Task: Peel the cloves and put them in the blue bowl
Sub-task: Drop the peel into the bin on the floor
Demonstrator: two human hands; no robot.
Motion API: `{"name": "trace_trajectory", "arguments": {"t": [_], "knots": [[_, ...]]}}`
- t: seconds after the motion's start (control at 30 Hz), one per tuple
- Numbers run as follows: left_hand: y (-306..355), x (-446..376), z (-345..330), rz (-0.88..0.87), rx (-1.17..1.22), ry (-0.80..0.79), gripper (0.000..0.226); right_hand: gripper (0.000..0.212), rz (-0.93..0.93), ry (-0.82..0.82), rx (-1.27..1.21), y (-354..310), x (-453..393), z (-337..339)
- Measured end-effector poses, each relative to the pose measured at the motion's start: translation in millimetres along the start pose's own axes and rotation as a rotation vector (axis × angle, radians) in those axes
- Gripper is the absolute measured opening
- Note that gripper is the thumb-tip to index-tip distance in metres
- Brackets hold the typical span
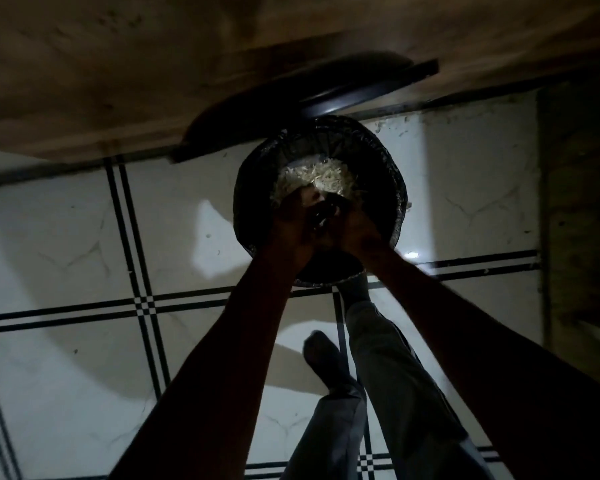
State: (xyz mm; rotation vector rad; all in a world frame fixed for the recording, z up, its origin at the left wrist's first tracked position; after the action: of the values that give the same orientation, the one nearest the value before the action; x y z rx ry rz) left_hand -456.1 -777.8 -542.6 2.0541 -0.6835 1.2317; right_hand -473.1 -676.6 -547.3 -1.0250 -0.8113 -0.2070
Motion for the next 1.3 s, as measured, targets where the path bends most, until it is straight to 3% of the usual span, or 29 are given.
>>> {"name": "trace_trajectory", "arguments": {"t": [0.07, 0.1, 0.17, 0.23, 0.33, 0.43, 0.53, 0.63, 0.77, 0.83, 0.93, 1.1, 1.3], "knots": [[-3, 3, 4, -0.010, 0.049, 0.076, 0.045, 0.047, -0.050, 0.162, -0.074, -9, 1, 17], [-4, 3, 3, 0.000, 0.009, 0.112, 0.048, 0.048, 0.037, 0.218, -0.033, -18, 3, 20], [1, 18, -10, 0.025, -0.018, 0.144, 0.045, 0.049, 0.177, 0.113, 0.010, -34, 17, 10], [9, 31, -28, 0.010, -0.038, 0.176, 0.037, 0.052, 0.156, -0.035, 0.066, -31, 27, 6], [12, 43, -39, -0.076, -0.092, 0.259, 0.036, 0.052, 0.058, 0.112, -0.045, -30, 34, 25], [4, 55, -54, 0.001, -0.112, 0.223, 0.027, 0.049, 0.127, 0.041, -0.026, -38, 58, 28], [-4, 81, -75, 0.053, -0.187, 0.141, 0.035, 0.046, 0.040, 0.224, -0.131, -27, 75, 60], [-11, 129, -96, 0.006, -0.369, 0.098, 0.032, 0.045, 0.195, 0.344, -0.139, -47, 121, 97], [-23, 211, -142, -0.234, -0.814, 0.056, 0.031, 0.059, 0.201, 0.573, -0.130, -61, 227, 157], [-33, 270, -184, -0.440, -1.086, -0.055, 0.023, 0.061, 0.169, 0.722, -0.098, -59, 295, 195], [-60, 356, -254, -0.598, -1.266, -0.224, 0.012, 0.060, 0.150, 0.892, -0.124, -55, 408, 248], [-169, 451, -363, -0.647, -1.544, -0.591, 0.006, 0.052, 0.092, 1.193, -0.173, -11, 607, 317], [-361, 552, -459, -0.663, -1.765, -0.969, 0.005, 0.044, -0.064, 1.495, -0.310, 89, 809, 363]]}}
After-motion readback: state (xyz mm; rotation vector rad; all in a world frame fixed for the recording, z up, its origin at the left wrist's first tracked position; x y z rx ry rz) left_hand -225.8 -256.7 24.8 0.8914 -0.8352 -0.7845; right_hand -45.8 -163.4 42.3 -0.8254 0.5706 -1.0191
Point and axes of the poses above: each hand's wrist, its own x-axis away from the middle knuckle, its own z-axis out of the back of the hand, y = z × x, the point moved 4 cm from there along -x, towards the middle knuckle, and after that the axes turned 5 degrees about z, right-handed, at the moved point
